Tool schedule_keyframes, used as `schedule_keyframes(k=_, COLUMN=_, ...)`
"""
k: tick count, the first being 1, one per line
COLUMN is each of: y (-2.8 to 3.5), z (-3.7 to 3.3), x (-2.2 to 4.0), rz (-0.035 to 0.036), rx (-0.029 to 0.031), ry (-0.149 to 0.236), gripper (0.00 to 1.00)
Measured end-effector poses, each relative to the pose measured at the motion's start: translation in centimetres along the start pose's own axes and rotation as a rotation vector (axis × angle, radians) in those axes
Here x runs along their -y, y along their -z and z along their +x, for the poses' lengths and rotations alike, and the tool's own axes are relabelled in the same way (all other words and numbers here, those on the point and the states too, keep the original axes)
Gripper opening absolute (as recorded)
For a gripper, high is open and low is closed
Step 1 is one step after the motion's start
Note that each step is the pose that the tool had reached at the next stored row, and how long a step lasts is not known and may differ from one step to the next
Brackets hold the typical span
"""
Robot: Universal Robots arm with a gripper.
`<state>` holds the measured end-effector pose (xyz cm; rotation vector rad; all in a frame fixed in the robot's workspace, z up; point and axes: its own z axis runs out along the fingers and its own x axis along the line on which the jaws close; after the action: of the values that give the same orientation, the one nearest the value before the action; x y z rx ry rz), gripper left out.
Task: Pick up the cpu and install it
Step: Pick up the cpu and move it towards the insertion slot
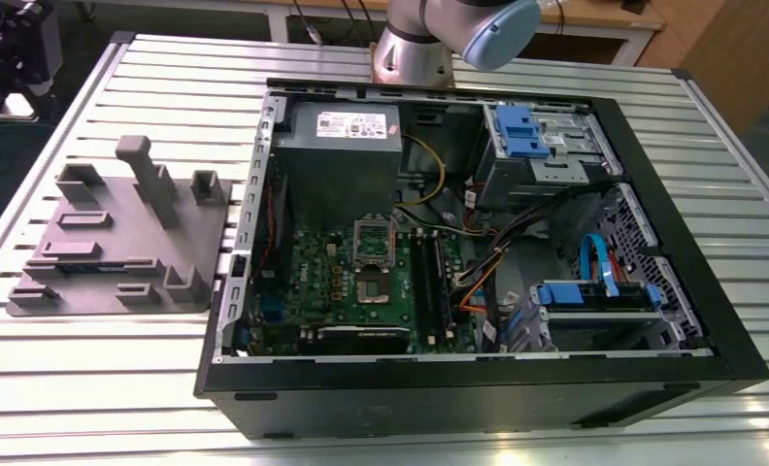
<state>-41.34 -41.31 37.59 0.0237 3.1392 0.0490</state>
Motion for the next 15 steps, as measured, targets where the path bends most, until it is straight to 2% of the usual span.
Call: schedule_keyframes(k=15, y=0.0, z=-0.4, x=-0.01, rz=-0.0001, rx=0.0, ry=0.0, gripper=0.47)
